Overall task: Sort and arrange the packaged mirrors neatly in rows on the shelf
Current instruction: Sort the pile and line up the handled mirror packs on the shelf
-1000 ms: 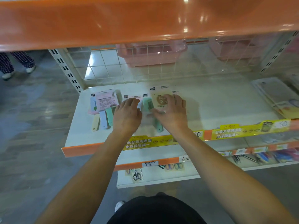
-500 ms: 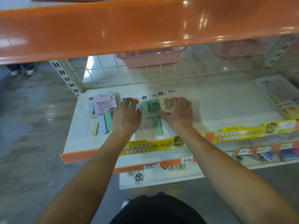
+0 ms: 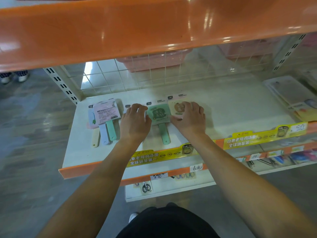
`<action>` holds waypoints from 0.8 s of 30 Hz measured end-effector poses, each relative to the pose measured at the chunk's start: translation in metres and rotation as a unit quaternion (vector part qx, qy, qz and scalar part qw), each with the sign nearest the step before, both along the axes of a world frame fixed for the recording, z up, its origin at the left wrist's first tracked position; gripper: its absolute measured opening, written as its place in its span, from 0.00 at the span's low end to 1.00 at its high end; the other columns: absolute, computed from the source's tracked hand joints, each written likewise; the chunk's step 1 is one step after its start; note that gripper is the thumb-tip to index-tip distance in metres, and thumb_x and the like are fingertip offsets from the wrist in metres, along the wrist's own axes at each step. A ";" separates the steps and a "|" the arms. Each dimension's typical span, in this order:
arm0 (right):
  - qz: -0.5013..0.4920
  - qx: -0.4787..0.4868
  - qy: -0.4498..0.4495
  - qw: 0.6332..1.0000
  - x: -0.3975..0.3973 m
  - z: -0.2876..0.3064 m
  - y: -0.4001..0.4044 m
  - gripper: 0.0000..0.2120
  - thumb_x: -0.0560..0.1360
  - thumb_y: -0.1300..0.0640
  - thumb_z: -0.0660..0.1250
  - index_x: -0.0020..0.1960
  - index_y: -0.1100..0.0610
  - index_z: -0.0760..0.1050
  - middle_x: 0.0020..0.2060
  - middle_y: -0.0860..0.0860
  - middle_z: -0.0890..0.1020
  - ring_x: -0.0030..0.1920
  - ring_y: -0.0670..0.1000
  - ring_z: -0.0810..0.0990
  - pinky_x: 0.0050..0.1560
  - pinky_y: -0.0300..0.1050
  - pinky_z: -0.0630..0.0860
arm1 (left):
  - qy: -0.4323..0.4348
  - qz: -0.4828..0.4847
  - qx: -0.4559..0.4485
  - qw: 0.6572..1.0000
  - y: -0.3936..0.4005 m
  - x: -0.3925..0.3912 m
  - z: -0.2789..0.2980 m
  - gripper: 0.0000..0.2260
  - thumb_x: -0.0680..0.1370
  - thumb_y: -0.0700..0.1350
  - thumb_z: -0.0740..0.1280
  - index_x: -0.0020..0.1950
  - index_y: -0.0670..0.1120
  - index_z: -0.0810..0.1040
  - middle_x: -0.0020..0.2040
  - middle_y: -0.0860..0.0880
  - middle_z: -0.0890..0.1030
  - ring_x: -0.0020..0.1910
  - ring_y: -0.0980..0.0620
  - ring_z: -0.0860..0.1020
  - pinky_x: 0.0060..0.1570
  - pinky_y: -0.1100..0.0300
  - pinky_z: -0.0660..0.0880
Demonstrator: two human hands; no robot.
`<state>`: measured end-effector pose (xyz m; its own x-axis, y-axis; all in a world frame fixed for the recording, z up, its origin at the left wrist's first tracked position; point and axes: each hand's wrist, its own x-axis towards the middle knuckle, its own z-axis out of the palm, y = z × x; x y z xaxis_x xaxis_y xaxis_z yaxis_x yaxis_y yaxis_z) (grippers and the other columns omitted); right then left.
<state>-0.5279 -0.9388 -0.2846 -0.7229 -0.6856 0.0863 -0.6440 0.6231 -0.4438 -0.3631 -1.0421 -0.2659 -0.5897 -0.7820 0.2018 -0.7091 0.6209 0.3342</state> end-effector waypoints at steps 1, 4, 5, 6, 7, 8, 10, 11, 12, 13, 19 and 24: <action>0.002 -0.001 0.000 1.000 0.000 0.000 0.001 0.34 0.70 0.35 0.67 0.69 0.53 0.66 0.68 0.54 0.67 0.67 0.58 0.63 0.65 0.51 0.64 | -0.001 -0.001 0.000 1.000 0.000 -0.001 0.000 0.14 0.78 0.46 0.62 0.62 0.46 0.75 0.63 0.47 0.75 0.61 0.44 0.74 0.58 0.49 0.74; 0.006 -0.004 -0.001 1.000 -0.002 0.000 0.003 0.35 0.70 0.36 0.67 0.69 0.53 0.65 0.68 0.54 0.66 0.68 0.58 0.63 0.65 0.51 0.64 | -0.005 -0.002 0.001 1.000 0.001 -0.002 0.000 0.14 0.78 0.46 0.62 0.63 0.46 0.75 0.64 0.46 0.74 0.61 0.44 0.74 0.59 0.49 0.73; 0.007 -0.004 -0.001 1.000 -0.003 -0.001 0.003 0.35 0.70 0.36 0.67 0.70 0.53 0.65 0.69 0.54 0.66 0.68 0.58 0.63 0.65 0.51 0.64 | -0.008 -0.001 0.002 1.000 0.001 -0.002 0.000 0.14 0.78 0.46 0.62 0.63 0.46 0.75 0.64 0.46 0.74 0.62 0.44 0.74 0.59 0.49 0.73; 0.009 -0.002 -0.002 1.000 -0.004 -0.001 0.003 0.35 0.70 0.36 0.67 0.70 0.53 0.65 0.69 0.54 0.66 0.68 0.58 0.63 0.65 0.51 0.64 | -0.011 0.000 0.003 1.000 0.002 -0.002 0.001 0.14 0.78 0.46 0.62 0.63 0.46 0.75 0.64 0.46 0.74 0.62 0.44 0.73 0.59 0.49 0.73; 0.010 0.000 -0.004 1.000 -0.004 -0.001 0.003 0.35 0.70 0.36 0.67 0.70 0.53 0.65 0.69 0.54 0.66 0.68 0.58 0.63 0.66 0.51 0.64 | -0.012 0.001 0.004 1.000 0.002 -0.003 0.001 0.14 0.78 0.46 0.62 0.63 0.46 0.75 0.64 0.46 0.74 0.62 0.44 0.73 0.59 0.49 0.72; 0.011 0.003 -0.007 1.000 -0.004 -0.002 0.003 0.35 0.70 0.36 0.67 0.70 0.53 0.65 0.69 0.54 0.66 0.68 0.58 0.63 0.66 0.52 0.64 | -0.011 0.003 0.006 1.000 0.003 -0.003 0.001 0.14 0.78 0.46 0.62 0.63 0.46 0.75 0.64 0.46 0.74 0.62 0.44 0.73 0.59 0.50 0.72; 0.012 0.011 -0.010 1.000 -0.005 -0.003 0.003 0.34 0.70 0.36 0.67 0.70 0.53 0.64 0.69 0.54 0.66 0.68 0.58 0.63 0.65 0.52 0.64 | -0.009 0.008 0.009 1.000 0.004 -0.003 0.000 0.14 0.78 0.46 0.61 0.63 0.47 0.75 0.64 0.47 0.74 0.61 0.44 0.73 0.58 0.51 0.72; 0.013 0.015 -0.009 1.000 -0.005 -0.004 0.003 0.34 0.71 0.36 0.67 0.69 0.52 0.64 0.68 0.54 0.66 0.68 0.58 0.63 0.65 0.52 0.65 | -0.007 0.011 0.010 1.000 0.004 -0.003 0.000 0.14 0.78 0.46 0.62 0.63 0.47 0.75 0.64 0.47 0.74 0.61 0.45 0.73 0.58 0.51 0.72; 0.015 0.018 -0.007 1.000 -0.005 -0.005 0.003 0.34 0.71 0.35 0.66 0.69 0.52 0.64 0.68 0.54 0.66 0.68 0.58 0.63 0.65 0.52 0.65 | -0.006 0.014 0.009 1.000 0.004 -0.002 0.000 0.14 0.78 0.46 0.62 0.63 0.47 0.75 0.64 0.47 0.74 0.61 0.45 0.73 0.58 0.51 0.72; 0.017 0.022 -0.006 1.000 -0.005 -0.005 0.003 0.34 0.71 0.35 0.66 0.69 0.52 0.64 0.68 0.54 0.66 0.68 0.59 0.62 0.65 0.52 0.65 | -0.005 0.016 0.008 1.000 0.004 -0.002 0.000 0.14 0.78 0.46 0.62 0.63 0.47 0.75 0.64 0.47 0.74 0.62 0.45 0.73 0.58 0.51 0.72; 0.011 0.056 -0.031 0.998 0.000 0.002 0.003 0.40 0.72 0.31 0.63 0.76 0.50 0.56 0.78 0.56 0.51 0.77 0.61 0.49 0.75 0.56 0.52 | 0.004 0.021 0.009 1.000 0.004 0.006 0.000 0.14 0.78 0.47 0.61 0.62 0.48 0.75 0.63 0.47 0.74 0.61 0.44 0.74 0.57 0.49 0.74; 0.037 -0.005 0.010 0.999 0.028 0.014 -0.003 0.36 0.75 0.36 0.62 0.76 0.52 0.58 0.78 0.54 0.52 0.78 0.58 0.47 0.76 0.55 0.49 | 0.002 0.040 0.013 0.999 0.000 0.023 0.004 0.14 0.78 0.46 0.62 0.63 0.47 0.75 0.63 0.47 0.74 0.60 0.43 0.74 0.57 0.50 0.71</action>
